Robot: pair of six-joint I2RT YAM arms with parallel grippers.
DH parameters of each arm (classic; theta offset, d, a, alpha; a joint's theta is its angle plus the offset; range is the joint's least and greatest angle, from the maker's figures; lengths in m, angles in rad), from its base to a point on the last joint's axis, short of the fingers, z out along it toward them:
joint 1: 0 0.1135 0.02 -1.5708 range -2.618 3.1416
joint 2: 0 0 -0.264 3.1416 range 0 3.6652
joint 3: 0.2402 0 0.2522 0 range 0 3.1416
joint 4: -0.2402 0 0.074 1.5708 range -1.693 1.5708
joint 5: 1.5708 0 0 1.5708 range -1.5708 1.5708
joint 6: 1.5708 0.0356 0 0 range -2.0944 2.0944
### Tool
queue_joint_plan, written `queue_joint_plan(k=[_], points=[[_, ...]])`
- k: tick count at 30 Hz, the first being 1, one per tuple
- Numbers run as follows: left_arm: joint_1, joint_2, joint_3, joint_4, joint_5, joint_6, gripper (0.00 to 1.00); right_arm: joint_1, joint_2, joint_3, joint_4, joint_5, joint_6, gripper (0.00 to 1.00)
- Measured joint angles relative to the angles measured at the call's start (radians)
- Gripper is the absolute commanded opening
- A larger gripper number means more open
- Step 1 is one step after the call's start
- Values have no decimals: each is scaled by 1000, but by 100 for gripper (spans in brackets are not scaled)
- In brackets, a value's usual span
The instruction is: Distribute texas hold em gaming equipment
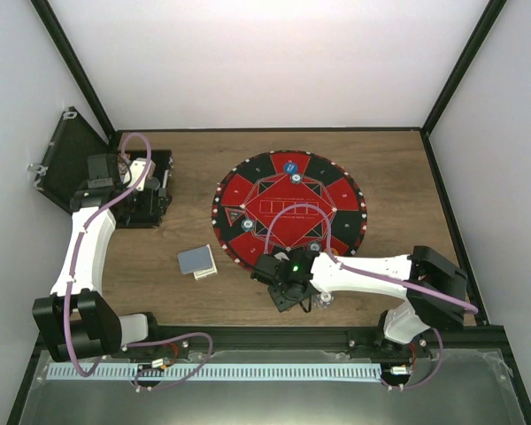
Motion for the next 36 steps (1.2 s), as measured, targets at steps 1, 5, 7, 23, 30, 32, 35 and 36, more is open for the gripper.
queue_joint_plan(k=[1, 5, 7, 23, 30, 32, 35, 36], points=[[0, 0, 0, 0, 0, 0, 100, 0, 0, 0, 0, 0, 2, 48], [0, 0, 0, 0, 0, 0, 100, 0, 0, 0, -1, 1, 2, 39], [0, 0, 0, 0, 0, 0, 100, 0, 0, 0, -2, 1, 7, 37], [0, 1, 0, 0, 0, 0, 100, 0, 0, 109, -82, 27, -2, 31], [0, 6, 0, 0, 2, 0, 100, -37, 61, 247, -108, 61, -56, 31], [0, 6, 0, 0, 2, 0, 100, -83, 98, 288, -92, 60, -89, 31], [0, 6, 0, 0, 3, 0, 100, -170, 158, 340, -42, 55, -142, 31], [0, 6, 0, -1, 3, 1, 100, -195, 182, 357, -27, 53, -157, 31]])
